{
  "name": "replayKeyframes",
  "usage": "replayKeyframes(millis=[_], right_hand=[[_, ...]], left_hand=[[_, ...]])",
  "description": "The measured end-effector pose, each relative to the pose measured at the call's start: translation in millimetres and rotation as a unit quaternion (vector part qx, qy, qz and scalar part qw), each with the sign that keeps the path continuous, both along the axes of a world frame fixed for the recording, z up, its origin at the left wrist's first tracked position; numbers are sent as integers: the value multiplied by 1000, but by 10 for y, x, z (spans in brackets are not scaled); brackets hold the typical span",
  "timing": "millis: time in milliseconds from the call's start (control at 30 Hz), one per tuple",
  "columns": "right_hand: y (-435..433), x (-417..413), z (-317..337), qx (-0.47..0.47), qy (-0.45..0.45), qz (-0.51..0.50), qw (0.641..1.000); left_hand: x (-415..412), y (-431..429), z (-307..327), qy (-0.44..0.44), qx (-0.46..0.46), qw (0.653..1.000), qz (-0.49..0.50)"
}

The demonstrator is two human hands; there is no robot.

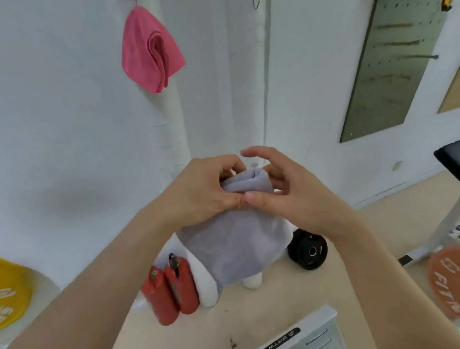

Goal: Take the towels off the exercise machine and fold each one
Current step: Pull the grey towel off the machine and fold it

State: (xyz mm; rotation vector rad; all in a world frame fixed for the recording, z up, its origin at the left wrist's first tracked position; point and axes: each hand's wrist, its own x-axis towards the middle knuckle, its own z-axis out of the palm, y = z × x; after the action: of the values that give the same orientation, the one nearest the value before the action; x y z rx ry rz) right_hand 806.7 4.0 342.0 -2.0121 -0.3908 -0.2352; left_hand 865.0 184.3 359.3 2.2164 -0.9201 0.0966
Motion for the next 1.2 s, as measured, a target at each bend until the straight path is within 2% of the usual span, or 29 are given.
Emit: replayKeyframes(millis=[267,333,400,500,567,667,700,767,833,900,1033,1200], right_hand=[[-445,841,347,10,-88,10,996],[-516,1027,480,-11,-71,48,996],[-631,1203,663,-35,-17,124,992],[-775,1488,936,-121,39,217,968],[-764,1727,1078,-166,27,215,962],[-630,2108,1274,-184,-4,197,963],[-580,2230,1350,-180,-12,194,964],[-497,2466,1543,-154,-29,181,971],[-410,2688,1801,-130,-55,173,975],[-311,2862,2065,-118,-80,164,976],[-61,3138,2582,-103,-116,162,975],[319,3506,3144,-29,-92,180,979]], left_hand=[[651,-296,514,-16,38,998,-38],[822,-350,642,7,22,999,-49],[999,-372,752,38,-16,998,-56],[1304,-353,834,67,-59,994,-60],[1523,-353,866,73,-52,994,-60],[1874,-316,994,32,-26,998,-49],[1991,-285,1069,28,-36,998,-49],[2224,-206,1252,73,-98,990,-72],[2420,-135,1480,137,-181,969,-98],[2556,-79,1716,156,-226,956,-102],[2764,113,2190,83,-242,963,-87],[3006,483,2821,-32,-226,973,-43]])
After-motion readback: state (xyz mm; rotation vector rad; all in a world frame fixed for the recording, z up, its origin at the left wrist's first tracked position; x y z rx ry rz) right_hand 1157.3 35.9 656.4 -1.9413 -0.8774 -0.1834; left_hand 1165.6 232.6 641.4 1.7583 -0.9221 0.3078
